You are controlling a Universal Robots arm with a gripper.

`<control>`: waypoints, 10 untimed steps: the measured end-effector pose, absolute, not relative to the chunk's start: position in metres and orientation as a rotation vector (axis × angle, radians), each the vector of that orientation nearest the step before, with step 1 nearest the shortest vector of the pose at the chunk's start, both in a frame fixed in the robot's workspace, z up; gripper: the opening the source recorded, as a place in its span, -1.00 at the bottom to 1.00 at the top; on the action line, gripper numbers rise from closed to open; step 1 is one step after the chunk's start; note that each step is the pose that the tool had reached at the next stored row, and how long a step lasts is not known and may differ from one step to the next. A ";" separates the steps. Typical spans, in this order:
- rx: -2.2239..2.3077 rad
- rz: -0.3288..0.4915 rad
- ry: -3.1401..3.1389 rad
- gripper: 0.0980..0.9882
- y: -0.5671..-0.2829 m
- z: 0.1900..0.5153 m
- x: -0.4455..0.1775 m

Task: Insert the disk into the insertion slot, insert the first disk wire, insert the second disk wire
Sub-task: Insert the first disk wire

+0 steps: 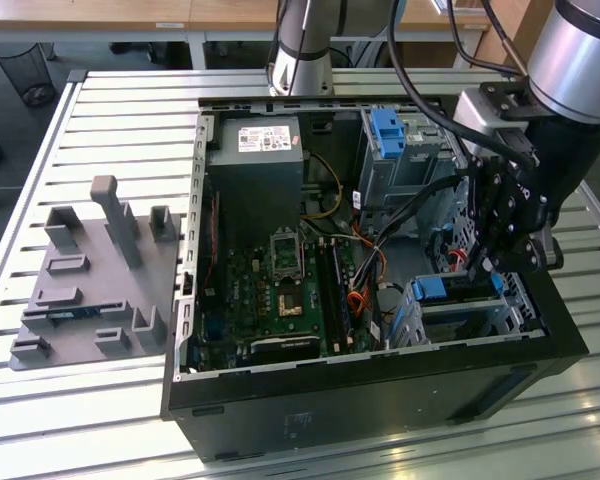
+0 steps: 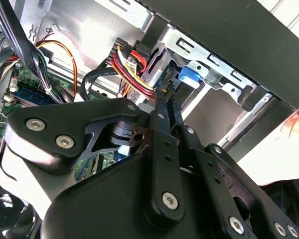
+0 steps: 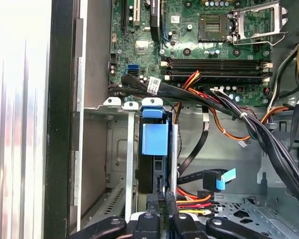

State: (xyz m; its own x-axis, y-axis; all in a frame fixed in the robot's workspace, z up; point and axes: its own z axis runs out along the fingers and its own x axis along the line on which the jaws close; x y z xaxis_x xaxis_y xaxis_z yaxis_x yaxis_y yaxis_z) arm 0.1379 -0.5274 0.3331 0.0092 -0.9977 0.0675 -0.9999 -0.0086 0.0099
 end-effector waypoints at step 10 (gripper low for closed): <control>2.192 0.063 -2.173 -0.85 -0.527 0.330 0.138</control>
State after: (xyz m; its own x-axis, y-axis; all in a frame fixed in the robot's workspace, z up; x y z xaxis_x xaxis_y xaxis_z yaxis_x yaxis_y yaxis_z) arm 0.1379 -0.5274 0.3300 0.0092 -0.9977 0.0673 -0.9999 -0.0085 0.0099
